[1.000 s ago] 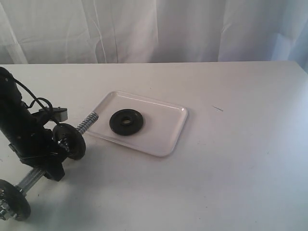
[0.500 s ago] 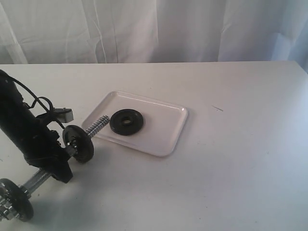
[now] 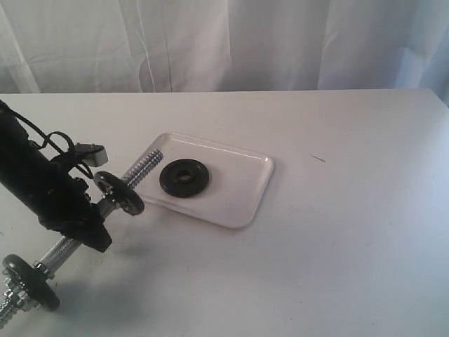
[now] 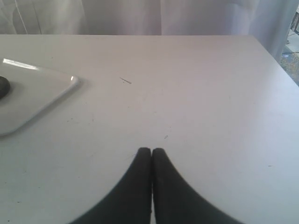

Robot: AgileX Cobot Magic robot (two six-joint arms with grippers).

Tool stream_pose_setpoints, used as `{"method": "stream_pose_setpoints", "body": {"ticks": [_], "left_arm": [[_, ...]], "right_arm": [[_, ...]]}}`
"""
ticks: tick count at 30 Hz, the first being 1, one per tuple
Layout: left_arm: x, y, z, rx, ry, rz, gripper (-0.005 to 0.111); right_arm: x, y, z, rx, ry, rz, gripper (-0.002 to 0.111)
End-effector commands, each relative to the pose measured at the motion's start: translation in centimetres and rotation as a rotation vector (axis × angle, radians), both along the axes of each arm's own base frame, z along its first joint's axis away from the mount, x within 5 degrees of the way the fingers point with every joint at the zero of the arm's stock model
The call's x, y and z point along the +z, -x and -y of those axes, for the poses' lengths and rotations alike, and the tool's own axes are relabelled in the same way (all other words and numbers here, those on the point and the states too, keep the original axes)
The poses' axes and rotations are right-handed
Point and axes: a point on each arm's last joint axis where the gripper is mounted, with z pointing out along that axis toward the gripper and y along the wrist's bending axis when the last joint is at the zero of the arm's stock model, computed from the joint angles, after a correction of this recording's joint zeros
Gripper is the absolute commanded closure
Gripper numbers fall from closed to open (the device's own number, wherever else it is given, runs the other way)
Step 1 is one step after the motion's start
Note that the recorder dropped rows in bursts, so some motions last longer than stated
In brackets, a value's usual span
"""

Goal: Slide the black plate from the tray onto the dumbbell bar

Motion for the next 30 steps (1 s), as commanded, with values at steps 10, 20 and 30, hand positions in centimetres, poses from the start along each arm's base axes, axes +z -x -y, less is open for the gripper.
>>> {"method": "stream_pose_setpoints", "body": {"ticks": [10, 20, 30], "left_arm": [[6.6, 2.2, 0.7, -0.037, 0.132, 0.099, 0.107], [5.7, 3.8, 0.1, 0.007, 0.103, 0.123, 0.107], [5.7, 3.4, 0.0, 0.028, 0.091, 0.161, 0.107]], "right_arm": [[3.9, -0.2, 0.1, -0.04, -0.615, 0.387, 0.108], [7.1, 0.1, -0.1, 0.028, -0.999, 0.462, 0.108], [19.0, -8.4, -1.9, 0.031, -0.333, 0.256, 0.108]]}}
